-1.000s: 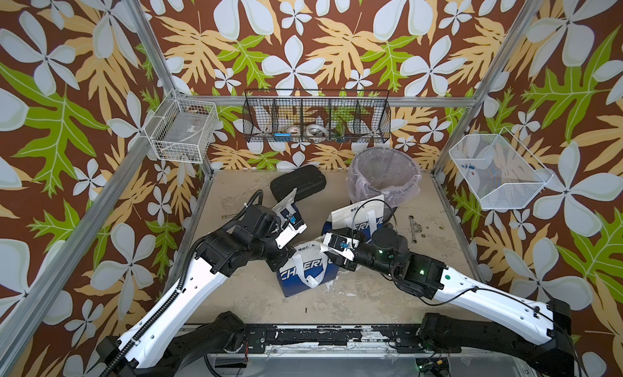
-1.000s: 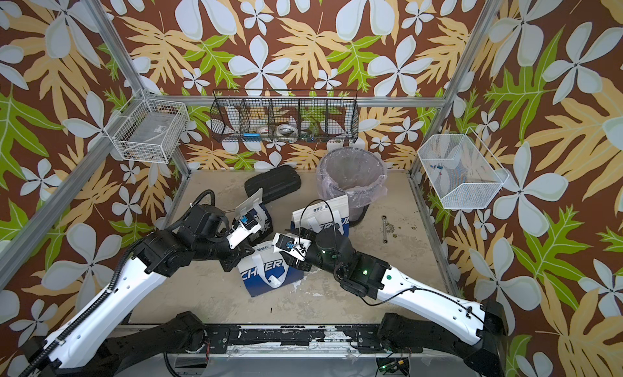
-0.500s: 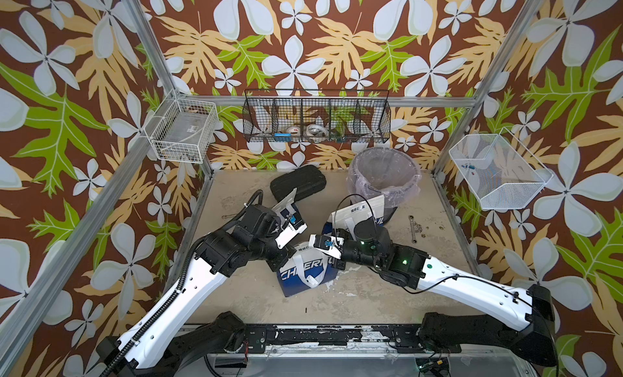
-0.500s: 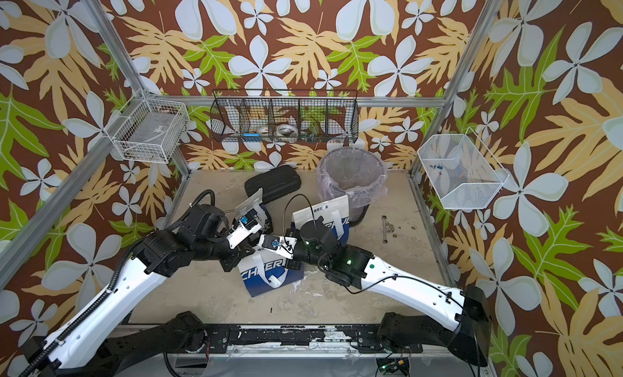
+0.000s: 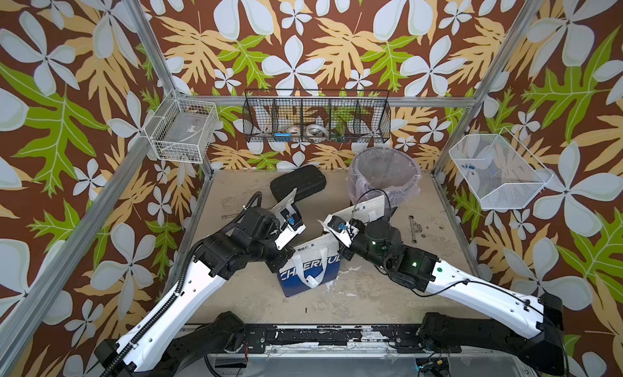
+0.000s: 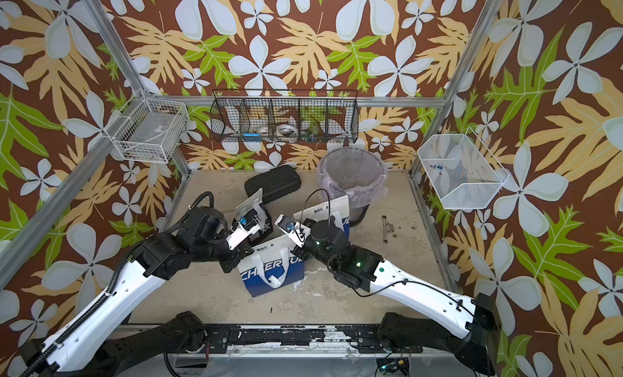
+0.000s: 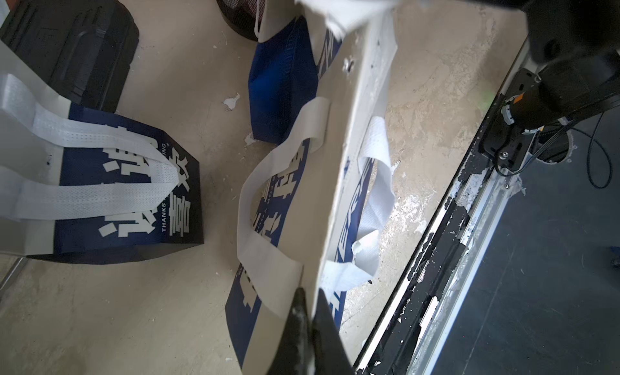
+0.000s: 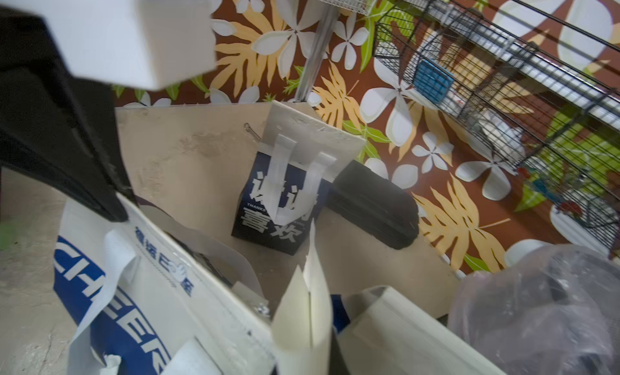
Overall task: Shred takeout receipts and throw away
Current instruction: Tear off the takeout receipt from the takeout bag, then shred the takeout receipt.
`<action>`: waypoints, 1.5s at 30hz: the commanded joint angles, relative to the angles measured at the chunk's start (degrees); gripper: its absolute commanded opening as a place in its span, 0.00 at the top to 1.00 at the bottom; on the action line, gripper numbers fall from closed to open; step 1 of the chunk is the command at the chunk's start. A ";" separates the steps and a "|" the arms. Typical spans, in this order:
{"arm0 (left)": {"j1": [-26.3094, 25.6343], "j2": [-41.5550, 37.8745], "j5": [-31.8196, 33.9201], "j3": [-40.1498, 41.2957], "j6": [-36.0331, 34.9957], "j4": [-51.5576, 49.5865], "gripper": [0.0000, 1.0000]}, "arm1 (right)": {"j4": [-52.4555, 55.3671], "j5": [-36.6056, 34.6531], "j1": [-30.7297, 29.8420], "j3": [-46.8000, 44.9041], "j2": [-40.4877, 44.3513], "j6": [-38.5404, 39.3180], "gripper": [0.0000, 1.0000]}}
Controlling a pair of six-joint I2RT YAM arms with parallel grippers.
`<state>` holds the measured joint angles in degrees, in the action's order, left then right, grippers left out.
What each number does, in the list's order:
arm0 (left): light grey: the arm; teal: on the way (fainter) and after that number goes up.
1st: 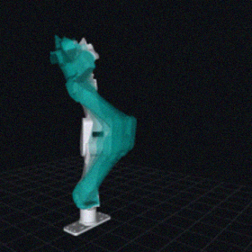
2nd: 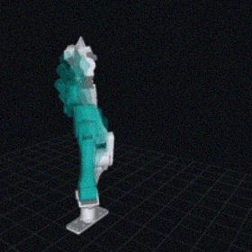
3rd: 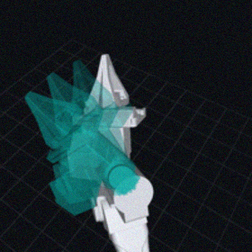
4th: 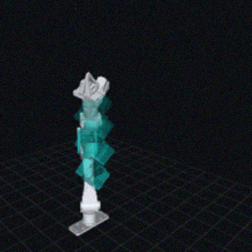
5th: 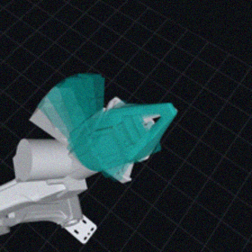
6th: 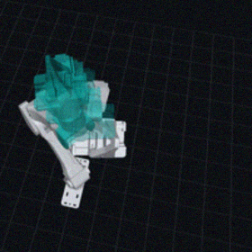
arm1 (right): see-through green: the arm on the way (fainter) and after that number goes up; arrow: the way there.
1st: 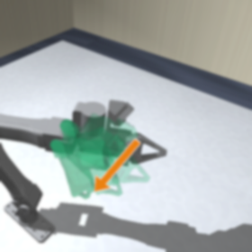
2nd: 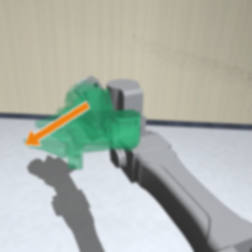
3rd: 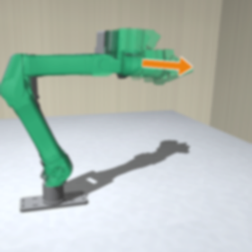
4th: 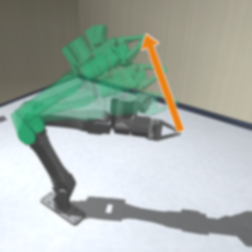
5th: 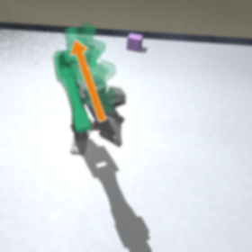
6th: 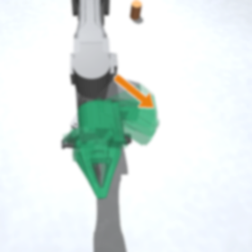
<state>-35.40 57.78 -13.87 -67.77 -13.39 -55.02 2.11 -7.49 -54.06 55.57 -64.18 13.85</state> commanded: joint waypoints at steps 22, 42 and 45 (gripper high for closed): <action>-3.74 27.28 -21.19 -42.93 -14.75 8.32 0.11 | 24.94 51.14 27.56 23.71 -4.01 11.59 1.00; -4.33 34.87 -27.96 -47.58 -18.08 4.06 0.95 | 27.31 61.16 28.00 30.52 -12.80 16.60 1.00; -4.33 34.82 -28.07 -47.62 -18.33 4.11 1.00 | 27.07 60.40 28.05 30.54 -13.06 16.42 1.00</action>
<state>-39.53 92.58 -39.42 -115.44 -31.53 -50.59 31.83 52.49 -25.91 85.54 -76.95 30.28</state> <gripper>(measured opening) 0.054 0.049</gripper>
